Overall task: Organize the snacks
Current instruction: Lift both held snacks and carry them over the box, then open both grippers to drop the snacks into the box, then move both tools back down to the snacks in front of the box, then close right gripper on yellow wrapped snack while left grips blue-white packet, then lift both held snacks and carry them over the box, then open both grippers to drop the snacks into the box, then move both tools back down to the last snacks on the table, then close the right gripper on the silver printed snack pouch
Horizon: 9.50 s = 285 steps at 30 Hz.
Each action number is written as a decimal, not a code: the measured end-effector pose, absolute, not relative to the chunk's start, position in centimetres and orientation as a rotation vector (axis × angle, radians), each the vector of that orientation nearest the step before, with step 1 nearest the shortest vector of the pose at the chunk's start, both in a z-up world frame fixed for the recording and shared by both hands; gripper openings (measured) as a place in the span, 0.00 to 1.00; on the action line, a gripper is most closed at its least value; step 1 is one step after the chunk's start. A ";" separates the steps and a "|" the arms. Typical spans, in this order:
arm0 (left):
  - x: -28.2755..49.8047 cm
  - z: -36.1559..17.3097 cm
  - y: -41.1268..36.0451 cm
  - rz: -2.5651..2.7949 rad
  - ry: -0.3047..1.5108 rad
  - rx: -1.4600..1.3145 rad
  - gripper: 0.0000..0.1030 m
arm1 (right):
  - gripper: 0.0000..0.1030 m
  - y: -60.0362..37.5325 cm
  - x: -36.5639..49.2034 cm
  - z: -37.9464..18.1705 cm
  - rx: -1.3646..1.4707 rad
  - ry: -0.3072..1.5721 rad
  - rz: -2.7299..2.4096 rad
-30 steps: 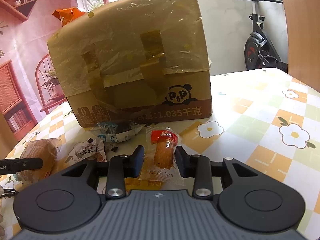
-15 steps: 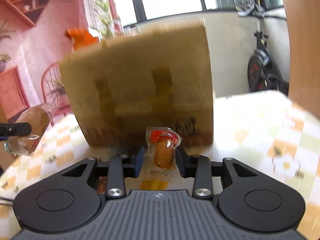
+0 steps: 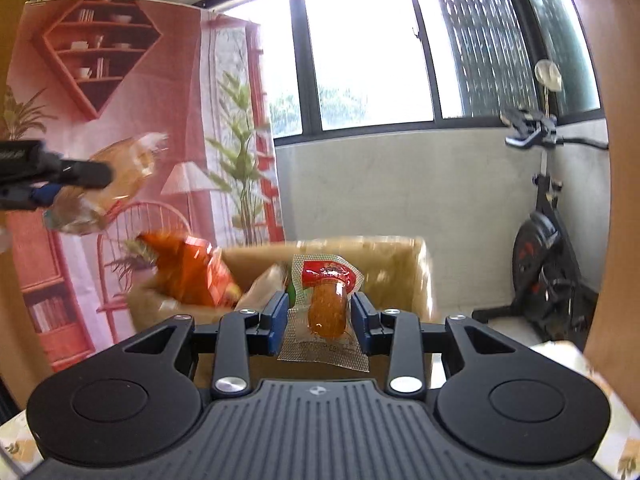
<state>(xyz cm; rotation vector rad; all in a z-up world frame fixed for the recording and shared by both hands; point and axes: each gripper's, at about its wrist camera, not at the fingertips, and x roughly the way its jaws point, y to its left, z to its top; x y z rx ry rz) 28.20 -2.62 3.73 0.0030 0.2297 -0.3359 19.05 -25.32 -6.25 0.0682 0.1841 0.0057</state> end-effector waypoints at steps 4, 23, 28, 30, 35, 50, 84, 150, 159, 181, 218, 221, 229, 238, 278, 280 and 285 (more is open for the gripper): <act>33.0 4.3 -5.2 -0.335 0.292 0.028 0.73 | 0.36 -26.1 21.7 -5.0 0.051 0.177 -0.010; 38.5 1.4 -5.5 -0.304 0.417 0.136 0.83 | 0.58 -28.5 27.2 -7.4 0.104 0.296 -0.044; 36.8 2.3 -4.5 -0.310 0.399 0.087 0.83 | 0.59 -27.8 25.8 -7.1 0.105 0.285 -0.044; 35.7 2.4 -3.9 -0.310 0.389 0.079 0.83 | 0.59 -27.4 25.0 -7.0 0.098 0.281 -0.040; 32.3 2.2 -2.2 -0.315 0.362 0.065 0.83 | 0.59 -26.4 22.9 -7.2 0.105 0.275 -0.041; 23.6 -2.0 3.1 -0.254 0.310 0.019 0.82 | 0.59 -23.3 17.3 -9.0 0.113 0.242 -0.035; 20.0 -18.4 2.7 -0.206 0.694 -0.131 0.79 | 0.38 -21.0 16.5 -23.7 0.062 0.645 -0.087; 17.9 -18.6 -0.5 -0.343 0.647 -0.080 0.52 | 0.35 -23.0 16.0 -23.4 0.165 0.604 -0.112; 17.8 -15.3 -1.1 -0.398 0.568 -0.060 0.52 | 0.34 -22.7 14.8 -21.6 0.145 0.525 -0.107; 28.6 -2.2 -8.7 -0.509 0.343 -0.077 0.52 | 0.34 -27.0 20.3 -5.2 0.048 0.111 -0.073; 22.5 -1.9 -2.8 -0.489 0.320 -0.026 0.65 | 0.53 -25.4 17.5 -8.6 0.122 0.189 -0.078; 21.4 -2.8 -1.3 -0.473 0.324 -0.032 0.65 | 0.53 -24.8 16.7 -9.4 0.142 0.202 -0.071; 20.8 -7.1 2.0 -0.382 0.424 -0.009 0.65 | 0.53 -22.4 16.7 -13.4 0.170 0.311 -0.032; 21.4 -11.4 5.1 -0.305 0.515 -0.024 0.64 | 0.53 -19.3 17.7 -18.0 0.121 0.460 0.053; 19.7 -16.6 6.5 -0.259 0.682 -0.061 0.64 | 0.46 -14.8 19.2 -23.0 -0.030 0.701 0.112; 19.6 -16.6 6.2 -0.262 0.683 -0.057 0.64 | 0.46 -15.5 18.7 -23.0 -0.019 0.699 0.092; 19.3 -16.7 5.5 -0.278 0.691 -0.045 0.64 | 0.52 -17.8 17.5 -22.9 0.023 0.689 0.008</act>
